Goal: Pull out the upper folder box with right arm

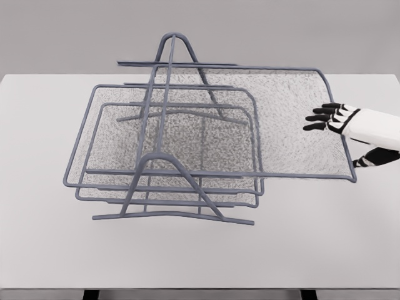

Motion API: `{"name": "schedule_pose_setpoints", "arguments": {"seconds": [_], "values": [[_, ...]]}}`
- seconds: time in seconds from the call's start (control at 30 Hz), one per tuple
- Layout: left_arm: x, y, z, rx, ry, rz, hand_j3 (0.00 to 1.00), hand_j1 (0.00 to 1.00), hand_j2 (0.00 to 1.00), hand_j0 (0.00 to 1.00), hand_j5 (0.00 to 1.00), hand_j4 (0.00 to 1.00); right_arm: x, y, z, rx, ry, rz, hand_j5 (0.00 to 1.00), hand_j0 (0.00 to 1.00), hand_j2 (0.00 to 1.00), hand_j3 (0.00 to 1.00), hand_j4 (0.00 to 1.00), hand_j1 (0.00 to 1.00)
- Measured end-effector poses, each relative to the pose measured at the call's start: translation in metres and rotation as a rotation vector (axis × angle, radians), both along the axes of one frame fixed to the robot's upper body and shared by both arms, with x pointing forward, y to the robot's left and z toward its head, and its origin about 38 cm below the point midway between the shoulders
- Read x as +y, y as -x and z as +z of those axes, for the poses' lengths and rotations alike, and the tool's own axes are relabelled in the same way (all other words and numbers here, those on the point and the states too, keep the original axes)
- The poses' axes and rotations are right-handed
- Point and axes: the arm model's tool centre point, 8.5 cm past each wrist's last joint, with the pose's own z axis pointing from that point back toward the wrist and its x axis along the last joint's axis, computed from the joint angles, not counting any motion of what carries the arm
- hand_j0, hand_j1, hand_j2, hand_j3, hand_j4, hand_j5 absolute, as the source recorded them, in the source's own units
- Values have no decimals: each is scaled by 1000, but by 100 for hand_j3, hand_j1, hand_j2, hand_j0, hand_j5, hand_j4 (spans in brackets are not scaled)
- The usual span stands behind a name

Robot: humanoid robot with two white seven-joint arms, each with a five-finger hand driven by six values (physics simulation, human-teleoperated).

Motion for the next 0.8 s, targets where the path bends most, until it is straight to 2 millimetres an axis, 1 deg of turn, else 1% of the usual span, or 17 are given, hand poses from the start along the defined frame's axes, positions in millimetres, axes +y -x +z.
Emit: {"name": "schedule_pose_setpoints", "arguments": {"seconds": [0.1,0.13,0.17,0.2,0.27,0.3,0.4,0.47,0.5,0.53,0.57,0.6,0.63,0.67,0.7,0.73,0.8], "values": [[0,1,0,2,0,0,100,100,100,100,100,100,-9,2,4,-3,11,-23,100,100,100,100,100,100],[0,0,0,1,0,0,100,100,100,100,100,100,-13,5,1,14,2,-34,100,100,100,100,100,100],[0,1,0,2,0,1,100,100,100,100,100,100,-19,12,-10,53,-13,-52,100,100,100,100,100,100],[0,0,0,0,0,0,100,100,100,100,100,100,-24,16,-12,60,-26,-70,100,100,100,100,100,100],[0,0,0,0,0,0,100,100,100,100,100,100,-35,21,-9,49,-17,-99,100,100,100,100,100,100],[0,0,0,0,0,0,100,100,100,100,100,100,-41,25,-11,55,-19,-119,100,100,100,100,100,100],[0,0,0,1,0,0,100,100,100,100,100,100,-62,23,1,-4,63,-166,100,100,100,100,100,100],[0,1,0,2,0,0,100,100,100,100,100,100,-77,22,17,-41,76,-206,100,100,100,100,100,100],[0,1,0,2,0,0,100,100,100,100,100,100,-84,20,32,-71,87,-220,100,100,100,100,100,100],[0,0,0,1,0,0,100,100,100,100,100,100,-88,17,53,-113,97,-226,100,100,100,100,100,100],[0,1,0,2,0,0,100,100,100,100,100,100,-88,15,80,-167,105,-217,100,100,100,100,100,100],[0,0,0,0,0,0,100,100,100,100,100,100,-84,16,99,-194,109,-200,100,100,100,100,100,100],[0,0,0,0,0,0,100,100,100,100,100,100,-80,17,110,-196,108,-180,100,100,100,100,100,100],[0,0,0,0,0,0,100,100,100,100,100,100,-74,18,114,-189,103,-159,100,100,100,100,100,100],[0,0,0,0,0,0,100,100,100,100,100,100,-66,16,134,-245,87,-132,100,100,100,100,100,100],[0,1,0,2,0,0,100,100,100,100,100,100,-55,11,148,-294,53,-102,100,100,100,100,100,100],[0,0,0,0,0,0,100,100,100,100,100,100,-27,-5,159,-324,20,-47,100,100,100,100,100,100]]}}
